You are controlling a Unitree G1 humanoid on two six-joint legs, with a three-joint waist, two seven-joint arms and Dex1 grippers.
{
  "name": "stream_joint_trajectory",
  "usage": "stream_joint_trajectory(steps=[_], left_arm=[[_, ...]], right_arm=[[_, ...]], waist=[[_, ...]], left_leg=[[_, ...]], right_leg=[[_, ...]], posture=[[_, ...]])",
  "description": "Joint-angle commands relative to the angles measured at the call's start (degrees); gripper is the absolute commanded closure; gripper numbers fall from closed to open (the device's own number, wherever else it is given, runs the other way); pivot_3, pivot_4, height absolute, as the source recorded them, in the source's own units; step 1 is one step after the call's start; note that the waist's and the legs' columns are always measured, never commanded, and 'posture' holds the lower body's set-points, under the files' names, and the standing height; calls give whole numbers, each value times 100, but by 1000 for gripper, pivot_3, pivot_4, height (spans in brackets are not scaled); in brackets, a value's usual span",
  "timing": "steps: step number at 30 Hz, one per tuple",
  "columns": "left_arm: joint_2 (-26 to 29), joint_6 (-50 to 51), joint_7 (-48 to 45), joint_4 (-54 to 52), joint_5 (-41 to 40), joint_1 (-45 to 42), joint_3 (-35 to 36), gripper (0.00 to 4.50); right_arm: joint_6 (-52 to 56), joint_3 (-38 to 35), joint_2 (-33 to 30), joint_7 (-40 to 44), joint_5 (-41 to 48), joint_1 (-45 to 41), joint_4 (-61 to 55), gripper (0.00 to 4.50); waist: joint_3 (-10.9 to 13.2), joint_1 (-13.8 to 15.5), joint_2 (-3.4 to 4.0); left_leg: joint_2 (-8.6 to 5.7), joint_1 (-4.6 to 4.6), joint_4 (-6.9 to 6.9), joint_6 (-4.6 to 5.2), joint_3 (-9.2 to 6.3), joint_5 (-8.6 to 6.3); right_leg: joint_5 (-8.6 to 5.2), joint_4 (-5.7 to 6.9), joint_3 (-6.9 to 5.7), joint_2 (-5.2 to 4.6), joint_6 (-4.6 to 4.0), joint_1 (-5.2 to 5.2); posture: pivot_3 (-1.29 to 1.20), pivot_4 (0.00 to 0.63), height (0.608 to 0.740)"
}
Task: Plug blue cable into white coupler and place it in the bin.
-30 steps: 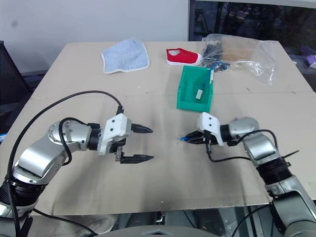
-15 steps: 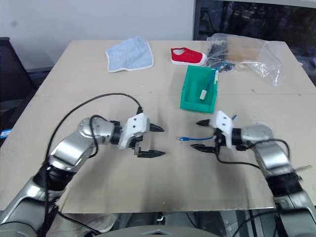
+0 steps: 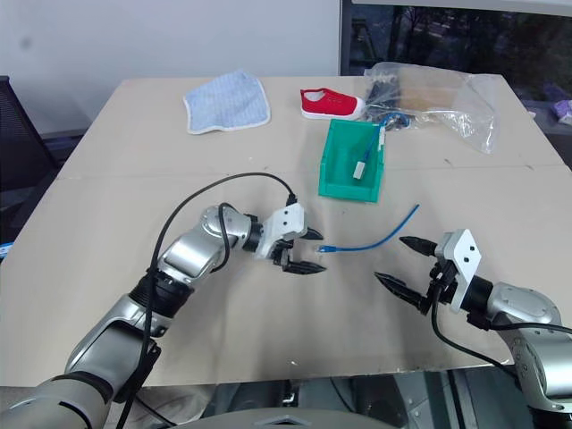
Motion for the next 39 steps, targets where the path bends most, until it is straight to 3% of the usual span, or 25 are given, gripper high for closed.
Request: stream_joint_trajectory(steps=[1,5,8,13,18,22,26,29,30,35,39], left_arm=[[-32,-115,-176,83,138,9,-96,2567],[-42,-180,-249,94,179,54,-70,4381],[-212,86,-235,-13,-157,72,180,4381],[-943,2144,12,-644,-1926,-63,1289,4381],[-1168,3700,234,-1002,-3144,-145,1943,4381],[-1150,4147,315,-1104,-3547,-169,2062,4381],[-1098,4194,321,-1164,-3645,-164,2002,4381],[-1093,4191,359,-1152,-3687,-171,1994,4500],[-1092,4188,368,-1148,-3698,-173,1993,4500],[-1072,4145,399,-1152,-3737,-130,1960,4500],[-1005,4106,370,-1163,-3761,-69,1914,4500]], right_arm=[[-56,-196,-1,-153,125,145,-310,0],[60,-191,37,-260,335,324,-459,0],[484,-105,182,-419,939,477,-715,0],[1359,-11,519,-886,2345,618,-1067,0],[1555,35,1022,-1580,3075,213,-952,0],[1621,4,1296,-1984,3733,-219,-882,0],[1726,6,1166,-2029,4078,-439,-860,0],[1785,-8,1040,-2030,4268,-487,-846,1494],[1806,0,994,-2018,4301,-486,-851,1784],[1757,-5,935,-2084,4472,-540,-835,4335],[1739,46,932,-2076,4540,-601,-811,4495]], waist=[[0,0,0],[-1,2,-1],[-1,2,-1],[1,5,-3],[-1,-44,-3],[-1,-32,-3],[-2,-14,-3],[-2,-17,-3],[-2,-17,-3],[-2,-22,-3],[-2,-23,-3]], left_leg=[[0,-3,0,0,0,0],[0,-7,0,0,1,0],[1,-7,-2,0,-2,0],[13,-17,5,0,-13,0],[8,-7,11,0,-13,0],[2,-3,11,0,-17,0],[1,-11,10,0,-19,0],[0,-13,9,0,-16,0],[0,-13,9,0,-15,0],[0,-11,9,0,-14,0],[0,-10,9,0,-14,0]], right_leg=[[0,-4,0,-1,1,0],[-4,-12,0,-3,6,0],[-4,-12,-2,-2,6,0],[-4,-6,-14,-9,6,-1],[-3,6,-8,-11,6,2],[-3,10,-9,-5,6,1],[-4,2,-14,-6,6,1],[-4,-3,-12,-8,6,0],[-4,-3,-11,-8,6,0],[-4,1,-10,-7,5,0],[-4,2,-10,-6,5,0]], posture=[[0,150,740],[0,150,740],[0,150,740],[0,150,740],[0,150,740],[0,150,740],[0,150,740],[0,150,740],[0,150,740],[0,150,740],[0,150,740]])
